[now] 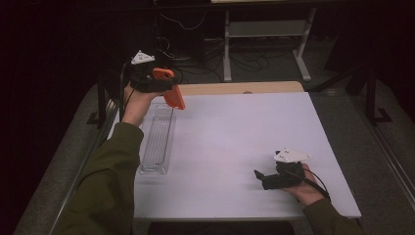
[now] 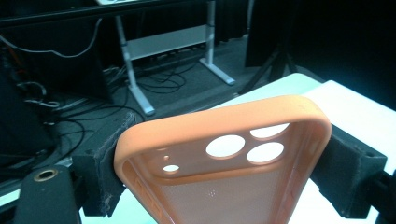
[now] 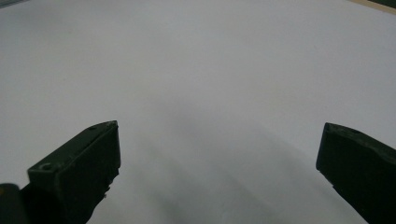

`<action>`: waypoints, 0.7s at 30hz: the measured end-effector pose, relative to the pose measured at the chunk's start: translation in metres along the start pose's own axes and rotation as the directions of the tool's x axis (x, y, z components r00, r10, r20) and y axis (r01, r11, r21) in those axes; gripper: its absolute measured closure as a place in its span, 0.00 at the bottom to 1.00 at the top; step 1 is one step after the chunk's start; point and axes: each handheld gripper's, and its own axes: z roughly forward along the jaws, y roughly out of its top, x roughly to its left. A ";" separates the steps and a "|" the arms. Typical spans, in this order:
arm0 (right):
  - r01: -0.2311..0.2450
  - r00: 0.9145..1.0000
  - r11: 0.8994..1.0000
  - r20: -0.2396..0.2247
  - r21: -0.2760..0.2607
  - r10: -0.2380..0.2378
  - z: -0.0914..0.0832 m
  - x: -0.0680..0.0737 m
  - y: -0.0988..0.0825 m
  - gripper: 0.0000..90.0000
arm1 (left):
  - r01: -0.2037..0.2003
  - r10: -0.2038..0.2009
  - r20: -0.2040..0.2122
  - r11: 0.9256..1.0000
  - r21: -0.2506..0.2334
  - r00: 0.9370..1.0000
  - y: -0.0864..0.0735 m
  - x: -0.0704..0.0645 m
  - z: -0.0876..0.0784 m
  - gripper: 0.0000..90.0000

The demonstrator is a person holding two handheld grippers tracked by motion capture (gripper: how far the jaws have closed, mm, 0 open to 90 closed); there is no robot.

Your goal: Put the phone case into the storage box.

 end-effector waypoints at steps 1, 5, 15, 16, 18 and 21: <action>0.000 1.000 1.000 0.000 0.000 0.000 0.000 0.000 0.000 0.00 | 0.000 0.000 -0.006 1.000 0.003 1.000 0.000 0.002 0.000 0.17; 0.004 1.000 1.000 0.001 0.001 -0.004 0.000 0.000 0.000 0.00 | 0.003 -0.003 -0.041 1.000 0.010 0.999 -0.002 0.007 0.001 0.16; 0.008 1.000 1.000 0.001 -0.001 -0.008 0.000 -0.001 0.000 0.00 | 0.030 -0.026 -0.131 0.999 0.029 0.991 -0.009 0.022 0.008 0.17; 0.008 1.000 1.000 0.001 -0.001 -0.008 0.000 -0.001 0.000 0.00 | 0.033 -0.028 -0.142 0.999 0.034 0.990 -0.010 0.023 0.009 0.16; 0.007 1.000 1.000 0.001 -0.001 -0.007 0.000 -0.001 0.000 0.00 | 0.034 -0.025 -0.165 0.998 0.052 0.986 -0.012 0.025 0.010 0.16; 0.007 1.000 1.000 0.002 -0.002 -0.007 0.000 -0.001 0.000 0.00 | 0.046 -0.032 -0.200 0.997 0.068 0.979 -0.016 0.028 0.013 0.16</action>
